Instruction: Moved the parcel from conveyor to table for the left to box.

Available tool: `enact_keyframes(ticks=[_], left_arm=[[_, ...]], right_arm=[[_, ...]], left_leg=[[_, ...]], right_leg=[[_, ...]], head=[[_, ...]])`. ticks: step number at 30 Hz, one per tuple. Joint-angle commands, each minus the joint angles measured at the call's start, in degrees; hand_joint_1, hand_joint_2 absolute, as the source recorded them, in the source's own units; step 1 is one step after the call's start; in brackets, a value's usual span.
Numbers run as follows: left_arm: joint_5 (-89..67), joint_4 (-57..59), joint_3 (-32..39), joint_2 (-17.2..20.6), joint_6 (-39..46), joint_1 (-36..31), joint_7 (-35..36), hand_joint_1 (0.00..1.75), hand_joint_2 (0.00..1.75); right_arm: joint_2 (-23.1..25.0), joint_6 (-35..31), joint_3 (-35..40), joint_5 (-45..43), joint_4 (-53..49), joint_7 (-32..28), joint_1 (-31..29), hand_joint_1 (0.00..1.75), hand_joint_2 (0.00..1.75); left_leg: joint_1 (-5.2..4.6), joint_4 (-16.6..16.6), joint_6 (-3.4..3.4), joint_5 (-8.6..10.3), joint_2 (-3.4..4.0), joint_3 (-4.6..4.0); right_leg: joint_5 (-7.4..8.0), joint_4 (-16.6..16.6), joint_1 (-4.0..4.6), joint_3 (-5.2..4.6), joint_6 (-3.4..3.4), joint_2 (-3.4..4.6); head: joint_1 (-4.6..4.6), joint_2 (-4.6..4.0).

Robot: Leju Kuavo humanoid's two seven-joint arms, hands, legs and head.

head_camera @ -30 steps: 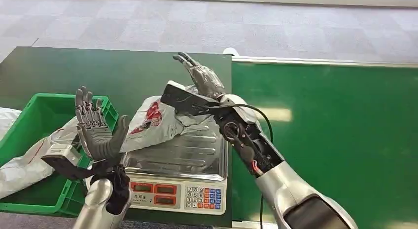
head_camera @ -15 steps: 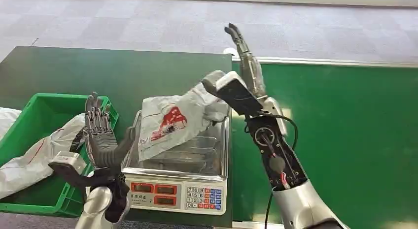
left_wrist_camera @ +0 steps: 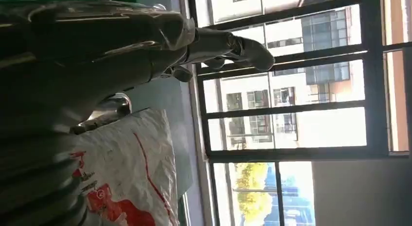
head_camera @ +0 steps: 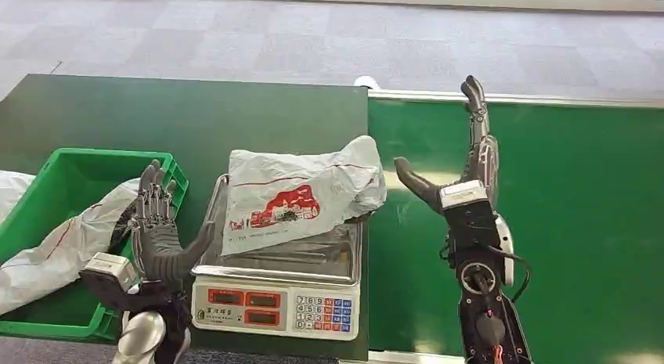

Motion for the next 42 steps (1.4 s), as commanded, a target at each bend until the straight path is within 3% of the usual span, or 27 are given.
enact_keyframes(ticks=[1, 8, 18, 23, 28, 35, 42], left_arm=[[-3.45, 3.23, -1.61, 0.43, -6.16, 0.20, 0.67, 0.00, 1.75], [-15.00, 1.17, -7.72, 2.42, -7.03, -5.82, 3.28, 0.00, 1.75], [-15.13, 1.44, -7.43, 2.57, -6.95, -6.13, 3.64, 0.00, 1.75], [-18.61, 2.34, -6.12, 5.34, -7.32, -11.09, 5.05, 0.00, 1.75], [-20.48, 7.44, -3.52, 5.07, -12.48, -14.24, 6.11, 0.00, 1.75], [-26.45, 20.01, -5.56, 5.33, -17.28, -22.03, 10.79, 0.00, 1.75], [-35.26, 28.54, -6.15, 2.92, -11.17, -25.37, 17.18, 0.00, 1.75]], right_arm=[[-1.87, -2.74, -7.26, -0.77, -4.81, -2.62, 15.56, 0.00, 1.75], [-0.93, -5.74, -9.47, 0.51, -12.30, -7.14, 22.51, 0.00, 1.75], [-0.94, -5.58, -9.67, 0.68, -12.58, -7.02, 22.60, 0.00, 1.75], [-4.67, -3.87, -10.07, -3.36, -13.29, -9.33, 28.12, 0.00, 1.75], [-6.62, -4.75, -10.17, -7.03, -10.81, -11.38, 31.33, 0.00, 1.75], [-4.35, -1.27, -8.15, -8.16, -9.84, -9.83, 30.33, 0.00, 1.75], [-3.76, 0.03, -7.87, -6.61, -10.06, -8.58, 28.75, 0.00, 1.75]], left_leg=[[0.03, -0.18, 0.09, 0.02, -0.30, 0.17], [0.01, -0.01, 0.05, 0.01, -0.33, -0.09], [0.00, -0.02, 0.04, 0.01, -0.06, 0.01], [0.03, -0.03, 0.04, 0.06, -0.34, -0.03], [0.01, -0.11, 0.06, 0.05, -0.19, 0.09], [0.03, -0.06, 0.04, 0.07, -0.20, 0.03], [0.00, -0.05, 0.06, 0.07, -0.13, 0.03]], right_leg=[[-0.06, -0.22, 0.06, 0.30, -0.13, -0.37], [-0.06, -0.04, 0.03, 0.00, -0.12, -0.36], [0.01, -0.03, 0.02, 0.02, -0.10, -0.13], [-0.03, -0.05, 0.06, 0.09, -0.14, -0.41], [0.02, -0.12, 0.04, 0.15, -0.15, -0.29], [0.03, -0.08, 0.05, 0.10, -0.13, -0.31], [0.04, -0.05, 0.03, 0.07, -0.11, -0.24]], head=[[0.02, 0.00], [0.00, 0.00], [0.00, 0.00], [-0.02, 0.00], [0.00, 0.00], [0.00, 0.00], [0.00, 0.00]])
